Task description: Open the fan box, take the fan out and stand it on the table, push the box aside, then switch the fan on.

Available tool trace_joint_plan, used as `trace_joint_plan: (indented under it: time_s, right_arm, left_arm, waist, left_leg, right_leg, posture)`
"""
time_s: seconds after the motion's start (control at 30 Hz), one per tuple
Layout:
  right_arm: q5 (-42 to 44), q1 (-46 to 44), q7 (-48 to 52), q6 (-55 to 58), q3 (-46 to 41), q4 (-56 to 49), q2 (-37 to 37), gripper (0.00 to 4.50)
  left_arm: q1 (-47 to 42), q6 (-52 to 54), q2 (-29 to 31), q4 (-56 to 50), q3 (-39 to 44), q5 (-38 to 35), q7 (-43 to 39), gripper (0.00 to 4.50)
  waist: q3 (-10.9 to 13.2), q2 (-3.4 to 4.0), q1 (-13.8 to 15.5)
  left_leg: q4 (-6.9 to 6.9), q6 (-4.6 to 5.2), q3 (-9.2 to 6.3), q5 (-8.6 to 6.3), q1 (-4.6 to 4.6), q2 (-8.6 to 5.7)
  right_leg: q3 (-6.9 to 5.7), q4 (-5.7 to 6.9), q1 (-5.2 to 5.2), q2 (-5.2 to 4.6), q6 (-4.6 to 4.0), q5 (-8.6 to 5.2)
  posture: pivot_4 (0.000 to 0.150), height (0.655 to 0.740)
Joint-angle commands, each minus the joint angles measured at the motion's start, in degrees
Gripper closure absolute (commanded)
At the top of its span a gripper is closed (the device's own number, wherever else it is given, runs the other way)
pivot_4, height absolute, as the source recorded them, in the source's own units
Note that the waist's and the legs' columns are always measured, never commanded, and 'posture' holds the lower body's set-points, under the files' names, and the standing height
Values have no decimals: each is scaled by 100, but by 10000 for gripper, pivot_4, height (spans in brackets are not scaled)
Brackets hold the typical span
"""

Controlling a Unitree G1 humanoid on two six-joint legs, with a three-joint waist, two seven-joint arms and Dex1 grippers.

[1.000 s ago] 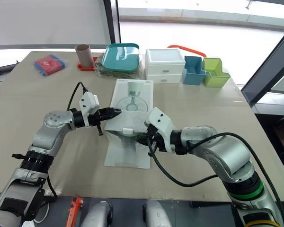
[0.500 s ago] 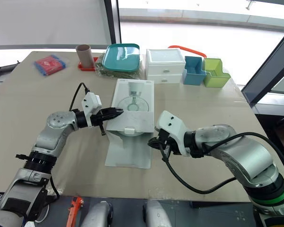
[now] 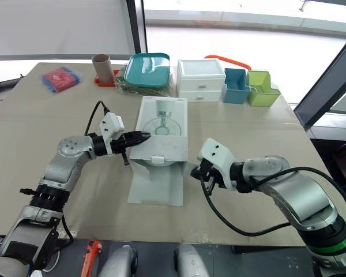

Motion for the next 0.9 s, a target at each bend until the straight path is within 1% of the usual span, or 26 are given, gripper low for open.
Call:
trace_joint_plan:
  time_s: [0.03, 0.27, 0.43, 0.9]
  right_arm:
    - [-190, -78, -133, -167, -24, 80, 136, 44494]
    - [-342, -310, -505, 1, -33, 362, 666, 44494]
    - [-461, -282, -497, -46, -11, 400, 681, 44494]
    - [-14, -537, -477, 349, -390, 267, 1126, 44494]
  left_arm:
    - [56, 17, 59, -37, 14, 76, 16, 45000]
    - [105, 11, 125, -75, 8, 106, 7, 45000]
    - [128, 36, 125, -120, 7, 93, 18, 45000]
    - [105, -20, 69, -29, 20, 115, 63, 45000]
  waist:
    - [0, 0, 0]
    - [0, 0, -6]
    - [0, 0, -8]
    - [0, 0, -14]
  left_leg:
    - [0, 0, 0, 0, 0, 0]
    - [0, 0, -1, 0, 1, 1]
    - [0, 0, 0, 0, 1, 1]
    - [0, 0, 0, 0, 2, 2]
  right_leg:
    - [0, 0, 0, 0, 0, 0]
    - [0, 0, 0, 2, -1, 0]
    - [0, 0, 0, 1, -1, 1]
    - [1, 0, 0, 2, -2, 1]
  posture:
    - [1500, 7400]
    - [1500, 7400]
    - [1500, 7400]
    - [1500, 7400]
